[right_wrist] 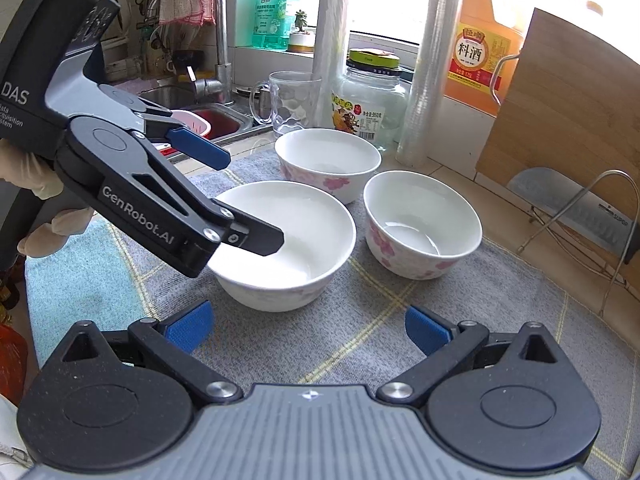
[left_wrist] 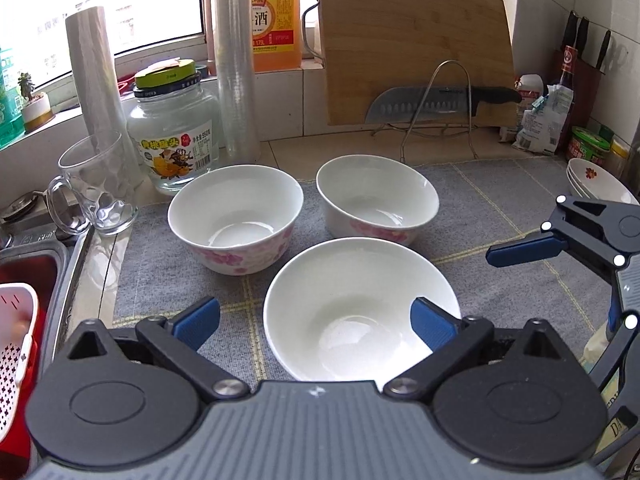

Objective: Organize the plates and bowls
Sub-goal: 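Reach the left gripper to the white bowl beside the other bowls, then close the left gripper on the rim of the white bowl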

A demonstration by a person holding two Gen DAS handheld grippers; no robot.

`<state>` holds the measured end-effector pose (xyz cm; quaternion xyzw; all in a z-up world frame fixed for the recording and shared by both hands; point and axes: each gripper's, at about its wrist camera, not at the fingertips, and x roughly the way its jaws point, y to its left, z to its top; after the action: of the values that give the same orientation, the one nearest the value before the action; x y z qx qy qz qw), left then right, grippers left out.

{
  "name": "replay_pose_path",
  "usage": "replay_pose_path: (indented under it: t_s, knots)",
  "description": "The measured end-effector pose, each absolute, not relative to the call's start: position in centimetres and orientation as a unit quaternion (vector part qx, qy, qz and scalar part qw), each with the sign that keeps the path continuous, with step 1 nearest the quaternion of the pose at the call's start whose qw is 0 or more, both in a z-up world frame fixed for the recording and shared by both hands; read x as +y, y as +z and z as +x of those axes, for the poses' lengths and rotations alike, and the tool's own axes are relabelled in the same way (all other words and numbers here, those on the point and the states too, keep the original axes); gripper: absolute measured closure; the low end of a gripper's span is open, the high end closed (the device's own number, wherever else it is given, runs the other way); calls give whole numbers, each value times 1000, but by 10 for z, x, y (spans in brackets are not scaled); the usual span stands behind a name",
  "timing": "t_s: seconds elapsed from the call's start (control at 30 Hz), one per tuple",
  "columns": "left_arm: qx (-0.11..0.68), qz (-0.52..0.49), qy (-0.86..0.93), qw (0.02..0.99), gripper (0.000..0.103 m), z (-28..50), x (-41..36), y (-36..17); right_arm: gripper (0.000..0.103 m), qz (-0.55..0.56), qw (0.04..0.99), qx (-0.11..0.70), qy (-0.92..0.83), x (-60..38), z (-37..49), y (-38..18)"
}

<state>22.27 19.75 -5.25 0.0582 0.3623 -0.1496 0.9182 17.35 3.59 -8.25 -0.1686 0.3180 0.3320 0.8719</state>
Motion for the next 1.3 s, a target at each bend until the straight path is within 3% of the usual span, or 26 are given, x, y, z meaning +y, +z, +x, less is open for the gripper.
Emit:
replay_pose_path:
  t_s: [0.27, 0.37, 0.63, 1.3]
  knots:
    - [379, 50, -166, 909, 25, 237, 202, -59, 3, -186, 867, 304, 347, 57, 178, -89]
    - [382, 49, -172, 907, 28, 241, 203, -59, 13, -184, 866, 308, 349, 60, 181, -90]
    - [391, 45, -192, 899, 37, 246, 202, -61, 19, -184, 861, 311, 360, 60, 182, -91]
    - [395, 49, -214, 892, 40, 246, 195, -55, 21, -171, 859, 317, 364, 57, 182, -84]
